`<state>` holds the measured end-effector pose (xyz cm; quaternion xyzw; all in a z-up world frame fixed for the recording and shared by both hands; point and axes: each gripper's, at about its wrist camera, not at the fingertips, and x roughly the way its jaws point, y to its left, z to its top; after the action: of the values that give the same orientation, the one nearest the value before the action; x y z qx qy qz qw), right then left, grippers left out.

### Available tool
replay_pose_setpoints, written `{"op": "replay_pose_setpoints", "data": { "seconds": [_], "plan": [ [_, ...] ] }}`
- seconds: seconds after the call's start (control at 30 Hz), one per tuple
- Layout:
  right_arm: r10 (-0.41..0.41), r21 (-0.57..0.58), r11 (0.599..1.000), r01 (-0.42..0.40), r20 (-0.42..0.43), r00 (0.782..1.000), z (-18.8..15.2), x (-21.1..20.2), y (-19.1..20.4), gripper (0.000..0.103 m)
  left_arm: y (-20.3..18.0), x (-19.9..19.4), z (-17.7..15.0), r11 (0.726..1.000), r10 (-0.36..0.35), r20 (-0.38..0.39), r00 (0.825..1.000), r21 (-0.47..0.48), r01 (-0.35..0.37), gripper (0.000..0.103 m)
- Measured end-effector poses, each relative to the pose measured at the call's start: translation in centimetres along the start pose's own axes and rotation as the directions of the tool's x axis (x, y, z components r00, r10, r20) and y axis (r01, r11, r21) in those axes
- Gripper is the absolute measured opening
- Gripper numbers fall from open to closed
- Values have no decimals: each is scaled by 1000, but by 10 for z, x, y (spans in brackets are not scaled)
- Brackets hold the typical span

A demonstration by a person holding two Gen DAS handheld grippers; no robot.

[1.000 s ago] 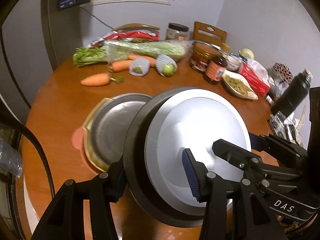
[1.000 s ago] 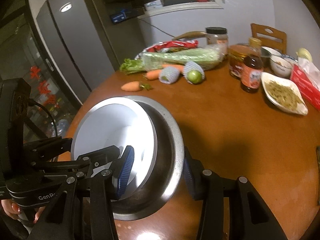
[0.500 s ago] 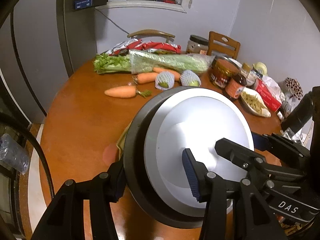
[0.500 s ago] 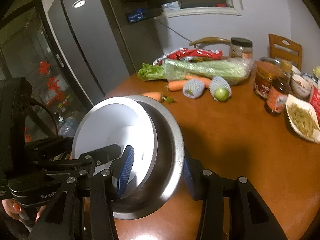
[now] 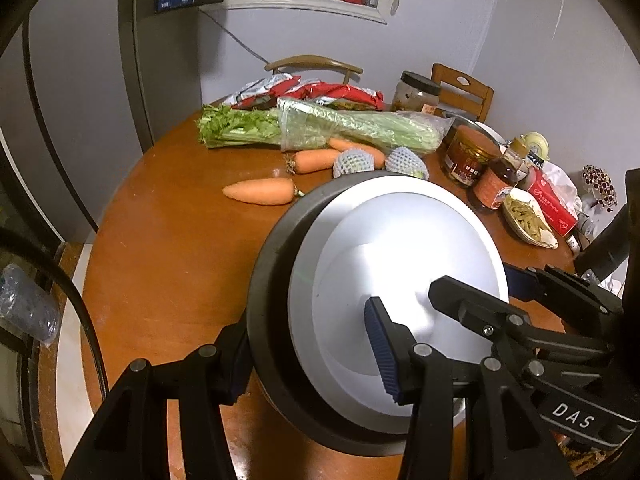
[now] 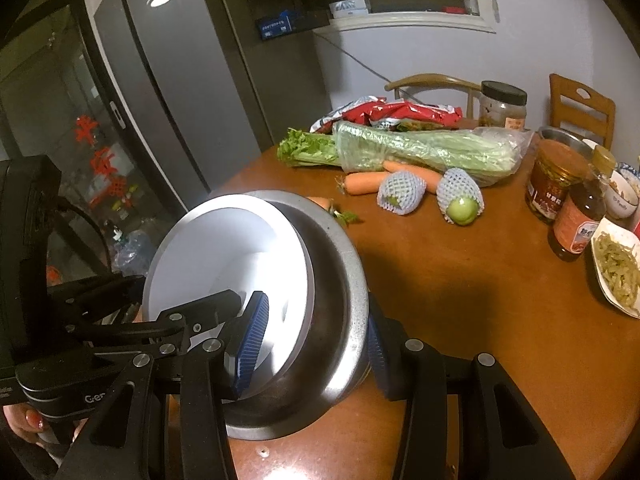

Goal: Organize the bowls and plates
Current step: 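Carry the steel bowl with the left gripper toward the grey pan stack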

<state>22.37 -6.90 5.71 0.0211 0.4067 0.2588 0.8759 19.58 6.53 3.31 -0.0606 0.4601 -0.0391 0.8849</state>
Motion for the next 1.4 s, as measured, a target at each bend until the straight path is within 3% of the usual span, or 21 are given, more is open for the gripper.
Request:
{"op": "replay_pose_setpoints", "data": {
  "seconds": [0.6,1.4],
  "plan": [
    [-16,14,1000,17,-76,997,-8,34,-4,48,10,32,-6,1000,-19,-65,998,-22,18,51],
    [-26,16,999,28,-104,994,-11,47,-5,48,17,46,-10,999,-32,-89,996,-36,29,51]
  ]
}}
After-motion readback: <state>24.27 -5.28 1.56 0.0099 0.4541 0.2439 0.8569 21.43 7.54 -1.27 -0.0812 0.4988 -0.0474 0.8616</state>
